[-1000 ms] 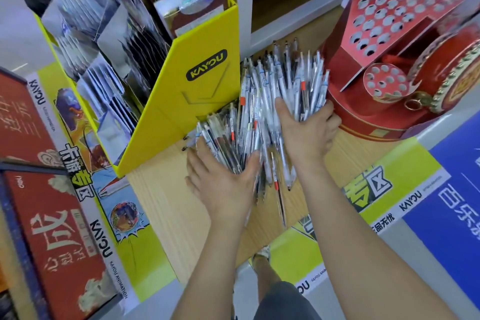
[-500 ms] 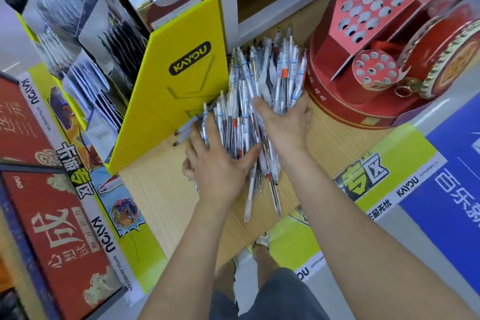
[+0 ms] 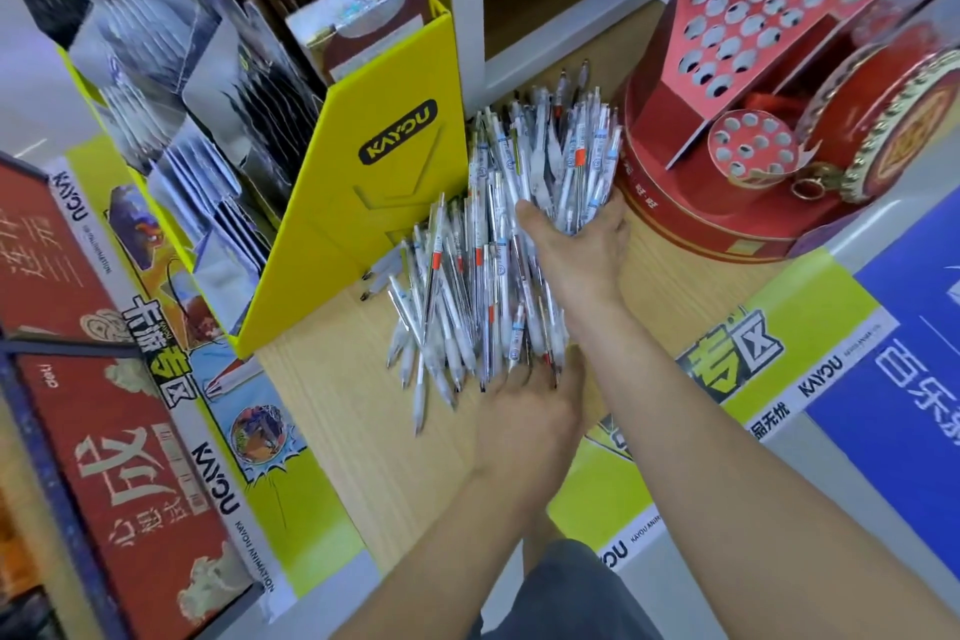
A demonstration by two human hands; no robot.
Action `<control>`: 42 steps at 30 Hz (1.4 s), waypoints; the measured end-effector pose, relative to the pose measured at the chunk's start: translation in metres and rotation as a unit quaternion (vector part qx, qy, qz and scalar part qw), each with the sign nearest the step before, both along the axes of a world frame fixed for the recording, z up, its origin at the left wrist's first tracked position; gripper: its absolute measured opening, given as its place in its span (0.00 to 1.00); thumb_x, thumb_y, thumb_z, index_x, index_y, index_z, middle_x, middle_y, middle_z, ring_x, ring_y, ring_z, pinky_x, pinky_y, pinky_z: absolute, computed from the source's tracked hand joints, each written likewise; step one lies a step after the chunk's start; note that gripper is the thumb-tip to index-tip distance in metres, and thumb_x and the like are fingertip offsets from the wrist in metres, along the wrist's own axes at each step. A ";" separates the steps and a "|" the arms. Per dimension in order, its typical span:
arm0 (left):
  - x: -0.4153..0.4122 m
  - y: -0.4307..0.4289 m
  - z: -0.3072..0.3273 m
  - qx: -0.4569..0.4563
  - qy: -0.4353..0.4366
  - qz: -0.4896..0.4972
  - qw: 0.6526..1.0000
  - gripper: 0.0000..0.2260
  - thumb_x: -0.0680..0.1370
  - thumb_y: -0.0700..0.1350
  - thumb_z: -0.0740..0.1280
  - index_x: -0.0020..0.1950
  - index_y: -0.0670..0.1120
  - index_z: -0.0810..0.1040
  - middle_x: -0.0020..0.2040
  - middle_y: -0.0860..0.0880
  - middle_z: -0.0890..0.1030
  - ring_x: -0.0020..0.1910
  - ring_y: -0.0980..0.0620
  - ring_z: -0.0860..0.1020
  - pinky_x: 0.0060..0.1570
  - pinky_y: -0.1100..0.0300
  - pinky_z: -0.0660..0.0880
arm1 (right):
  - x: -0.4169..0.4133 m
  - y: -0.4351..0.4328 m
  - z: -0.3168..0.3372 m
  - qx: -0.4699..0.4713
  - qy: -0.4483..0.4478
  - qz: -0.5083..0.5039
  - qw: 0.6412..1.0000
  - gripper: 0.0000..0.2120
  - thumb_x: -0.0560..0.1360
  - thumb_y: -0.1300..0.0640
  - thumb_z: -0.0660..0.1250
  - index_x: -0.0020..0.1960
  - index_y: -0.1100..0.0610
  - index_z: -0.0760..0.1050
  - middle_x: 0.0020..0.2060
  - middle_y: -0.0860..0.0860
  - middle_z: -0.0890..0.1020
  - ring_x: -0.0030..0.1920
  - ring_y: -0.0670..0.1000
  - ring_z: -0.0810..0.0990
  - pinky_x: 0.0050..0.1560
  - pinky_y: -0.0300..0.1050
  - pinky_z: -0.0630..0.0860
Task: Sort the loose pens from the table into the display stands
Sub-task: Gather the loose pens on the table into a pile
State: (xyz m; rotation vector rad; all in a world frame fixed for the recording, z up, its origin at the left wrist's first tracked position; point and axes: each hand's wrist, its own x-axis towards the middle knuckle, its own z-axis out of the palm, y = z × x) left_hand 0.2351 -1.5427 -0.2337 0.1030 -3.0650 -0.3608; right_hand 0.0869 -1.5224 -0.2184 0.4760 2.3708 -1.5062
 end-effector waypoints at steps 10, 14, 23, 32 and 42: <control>0.040 -0.039 0.057 0.215 -0.045 0.113 0.969 0.21 0.61 0.46 0.69 0.53 0.57 0.73 0.29 0.54 0.73 0.28 0.56 0.72 0.27 0.63 0.70 | -0.015 0.014 0.009 0.147 -0.003 0.079 0.986 0.61 0.63 0.26 0.68 0.79 0.61 0.45 0.77 0.59 0.55 0.77 0.58 0.54 0.76 0.55 0.55; 0.007 -0.074 0.062 0.215 0.039 0.180 0.959 0.15 0.68 0.42 0.72 0.53 0.54 0.80 0.31 0.55 0.75 0.30 0.56 0.72 0.32 0.63 0.72 | -0.022 0.009 0.009 0.145 0.017 0.077 0.986 0.61 0.64 0.29 0.71 0.78 0.64 0.47 0.76 0.61 0.56 0.76 0.60 0.54 0.76 0.52 0.53; -0.021 -0.091 0.017 0.245 0.000 0.332 0.911 0.46 0.66 0.76 0.59 0.76 0.51 0.57 0.75 0.43 0.61 0.74 0.42 0.58 0.71 0.43 0.58 | -0.027 0.004 0.006 0.124 0.012 0.055 0.991 0.61 0.63 0.30 0.72 0.79 0.59 0.44 0.77 0.60 0.54 0.77 0.59 0.52 0.76 0.55 0.53; -0.047 -0.071 0.015 0.194 -0.084 0.385 0.898 0.44 0.66 0.74 0.63 0.76 0.59 0.51 0.77 0.40 0.52 0.74 0.38 0.50 0.65 0.35 0.60 | -0.016 -0.004 0.012 0.031 0.012 0.003 0.999 0.56 0.65 0.37 0.76 0.78 0.61 0.49 0.76 0.57 0.61 0.76 0.56 0.60 0.72 0.44 0.58; -0.042 -0.085 0.019 0.171 -0.019 0.306 0.936 0.34 0.74 0.70 0.47 0.77 0.56 0.55 0.74 0.43 0.62 0.73 0.41 0.57 0.69 0.38 0.57 | 0.036 -0.024 0.008 -0.099 -0.034 -0.095 0.990 0.40 0.67 0.40 0.75 0.70 0.54 0.62 0.60 0.45 0.72 0.63 0.47 0.72 0.66 0.43 0.67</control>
